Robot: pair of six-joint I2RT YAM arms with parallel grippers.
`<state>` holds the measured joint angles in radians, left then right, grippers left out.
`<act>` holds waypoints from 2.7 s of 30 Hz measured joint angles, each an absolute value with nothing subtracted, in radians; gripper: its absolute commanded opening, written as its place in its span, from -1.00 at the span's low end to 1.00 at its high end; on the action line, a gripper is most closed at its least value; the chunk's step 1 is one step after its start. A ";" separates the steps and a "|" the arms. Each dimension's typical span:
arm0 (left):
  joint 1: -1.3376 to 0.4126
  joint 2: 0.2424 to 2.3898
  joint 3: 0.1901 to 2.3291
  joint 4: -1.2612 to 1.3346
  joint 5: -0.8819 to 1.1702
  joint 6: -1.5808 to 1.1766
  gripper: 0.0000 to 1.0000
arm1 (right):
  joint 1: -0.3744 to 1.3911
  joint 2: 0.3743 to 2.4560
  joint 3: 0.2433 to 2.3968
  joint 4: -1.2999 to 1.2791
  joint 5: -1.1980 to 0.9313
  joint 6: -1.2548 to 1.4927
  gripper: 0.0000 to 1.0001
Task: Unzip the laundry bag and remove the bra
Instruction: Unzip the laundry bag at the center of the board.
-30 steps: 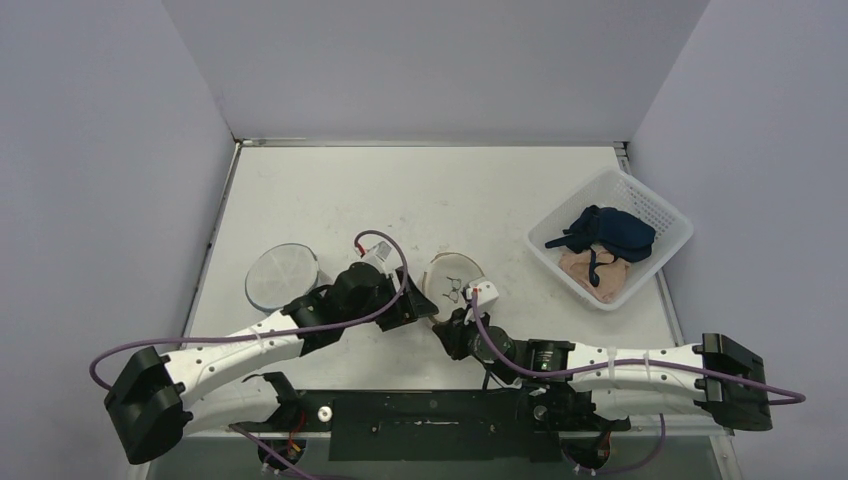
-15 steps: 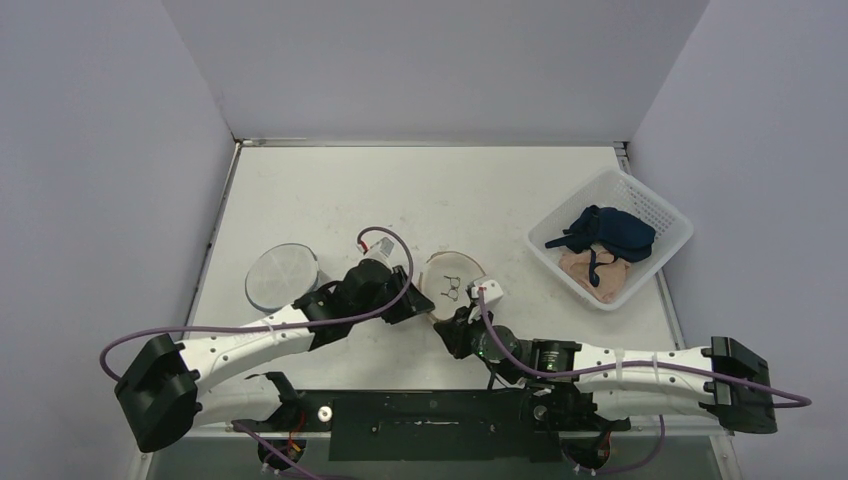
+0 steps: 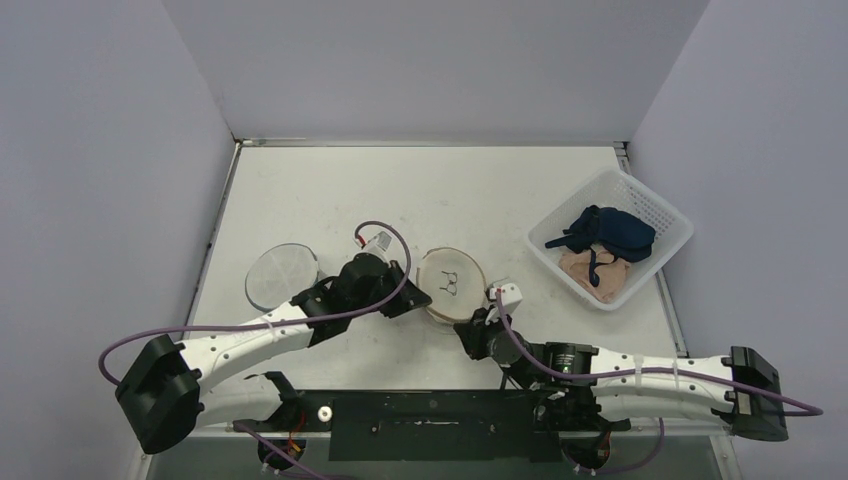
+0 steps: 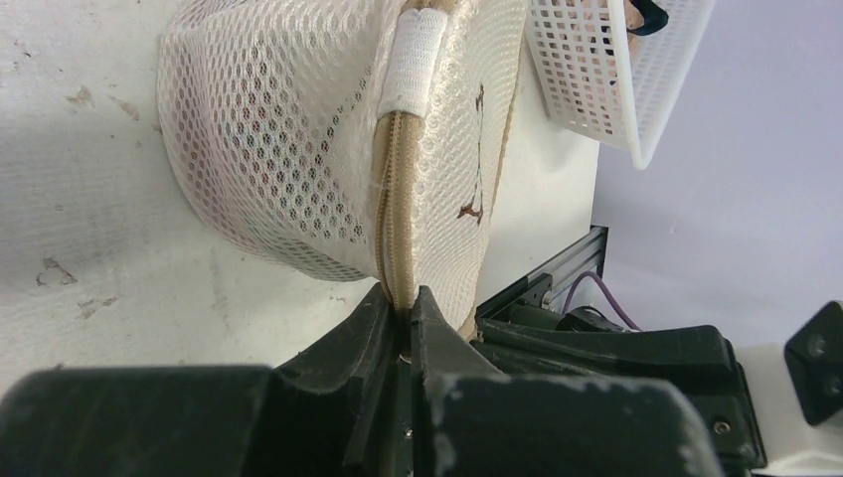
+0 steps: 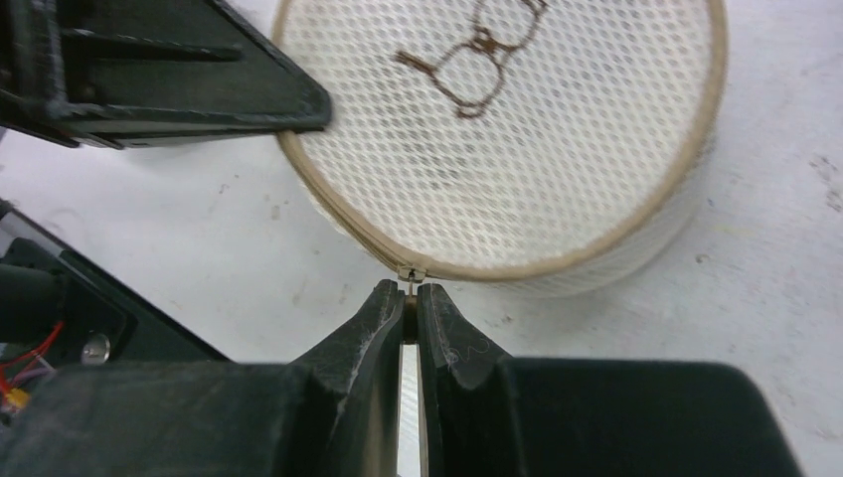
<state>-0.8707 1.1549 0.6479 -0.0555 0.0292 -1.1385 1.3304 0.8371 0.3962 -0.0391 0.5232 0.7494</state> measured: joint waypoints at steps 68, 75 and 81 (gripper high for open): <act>-0.935 1.127 0.617 -0.044 -0.022 -1.197 -0.83 | 1.376 0.888 0.415 0.059 0.522 0.705 -0.89; -0.935 1.127 0.620 -0.029 -0.021 -1.186 -1.00 | 1.377 0.822 0.412 -0.031 0.551 0.739 -0.89; -0.932 1.129 0.624 -0.033 -0.020 -1.165 -1.00 | 1.377 0.763 0.381 -0.143 0.602 0.812 -0.89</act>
<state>-0.9321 1.1290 0.6235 -0.0326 -0.0196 -1.1648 1.3766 0.7628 0.3805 -0.1432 0.6018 0.8120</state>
